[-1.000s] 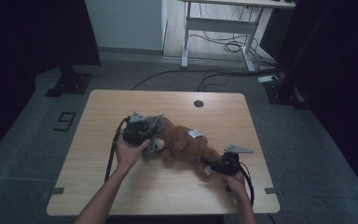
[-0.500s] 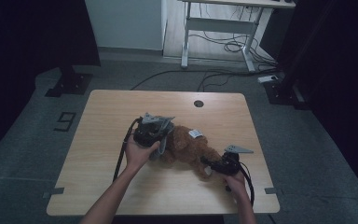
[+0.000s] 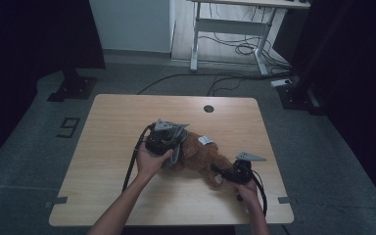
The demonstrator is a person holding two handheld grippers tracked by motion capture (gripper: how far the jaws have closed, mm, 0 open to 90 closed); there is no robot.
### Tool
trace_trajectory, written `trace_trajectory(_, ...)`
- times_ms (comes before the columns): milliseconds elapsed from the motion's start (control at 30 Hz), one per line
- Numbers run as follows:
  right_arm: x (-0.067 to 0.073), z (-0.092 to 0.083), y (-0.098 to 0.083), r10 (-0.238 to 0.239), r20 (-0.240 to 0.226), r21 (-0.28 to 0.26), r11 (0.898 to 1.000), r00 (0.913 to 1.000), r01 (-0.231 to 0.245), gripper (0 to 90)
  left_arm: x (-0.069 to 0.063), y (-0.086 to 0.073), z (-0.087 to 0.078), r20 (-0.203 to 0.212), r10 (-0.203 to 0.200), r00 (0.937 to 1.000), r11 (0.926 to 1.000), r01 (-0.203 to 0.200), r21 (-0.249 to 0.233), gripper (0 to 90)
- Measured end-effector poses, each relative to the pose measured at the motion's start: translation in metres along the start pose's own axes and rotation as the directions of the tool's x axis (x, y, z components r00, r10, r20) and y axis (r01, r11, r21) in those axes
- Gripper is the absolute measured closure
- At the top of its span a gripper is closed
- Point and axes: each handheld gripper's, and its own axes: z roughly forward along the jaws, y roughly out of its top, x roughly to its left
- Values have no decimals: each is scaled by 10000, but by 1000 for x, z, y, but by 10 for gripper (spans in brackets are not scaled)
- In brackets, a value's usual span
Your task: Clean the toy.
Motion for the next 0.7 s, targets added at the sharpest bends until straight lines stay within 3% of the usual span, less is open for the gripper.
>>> trace_trajectory(300,0,0,0,-3,-9,18,10000,10000,3,592,-12,8,5,374,21,9993,9999,-16,-141,833)
trace_trajectory(500,0,0,0,7,-18,-15,10000,10000,-7,593,-35,22,10,743,400,9964,9987,-375,-346,833)
trace_trajectory(700,0,0,0,36,-22,-22,10000,10000,-37,593,-58,29,24,1004,782,9919,9969,-767,-197,833)
